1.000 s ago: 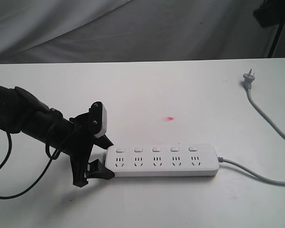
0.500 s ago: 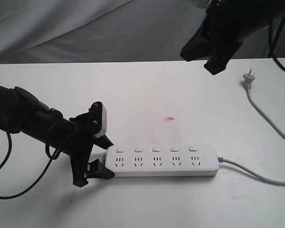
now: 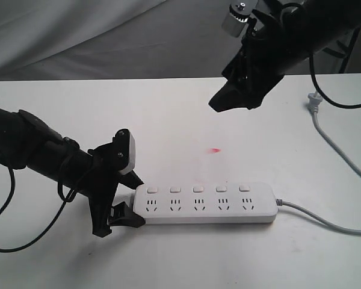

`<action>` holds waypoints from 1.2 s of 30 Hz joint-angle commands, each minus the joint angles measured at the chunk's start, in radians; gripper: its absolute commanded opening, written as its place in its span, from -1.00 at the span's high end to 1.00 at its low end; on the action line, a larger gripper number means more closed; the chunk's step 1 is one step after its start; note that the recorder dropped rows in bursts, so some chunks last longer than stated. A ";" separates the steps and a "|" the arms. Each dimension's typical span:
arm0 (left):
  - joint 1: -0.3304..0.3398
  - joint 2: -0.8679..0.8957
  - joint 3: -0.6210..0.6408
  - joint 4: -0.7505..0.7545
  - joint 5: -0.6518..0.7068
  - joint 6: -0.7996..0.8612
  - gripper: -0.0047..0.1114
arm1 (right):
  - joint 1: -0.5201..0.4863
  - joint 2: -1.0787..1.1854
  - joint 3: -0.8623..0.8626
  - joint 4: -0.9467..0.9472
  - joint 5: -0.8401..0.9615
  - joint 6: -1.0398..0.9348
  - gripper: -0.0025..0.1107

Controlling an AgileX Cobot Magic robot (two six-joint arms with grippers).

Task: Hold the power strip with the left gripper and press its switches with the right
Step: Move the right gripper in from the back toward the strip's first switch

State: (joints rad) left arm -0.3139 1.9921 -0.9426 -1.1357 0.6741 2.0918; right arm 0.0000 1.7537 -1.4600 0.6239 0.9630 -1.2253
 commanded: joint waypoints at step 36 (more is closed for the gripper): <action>-0.005 0.002 -0.006 -0.011 -0.016 0.001 0.92 | 0.082 0.221 -0.007 0.210 0.029 -0.385 -0.35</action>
State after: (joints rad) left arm -0.3139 1.9921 -0.9426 -1.1373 0.6741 2.0918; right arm 0.0539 1.9547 -1.4618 0.8115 0.9793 -1.5697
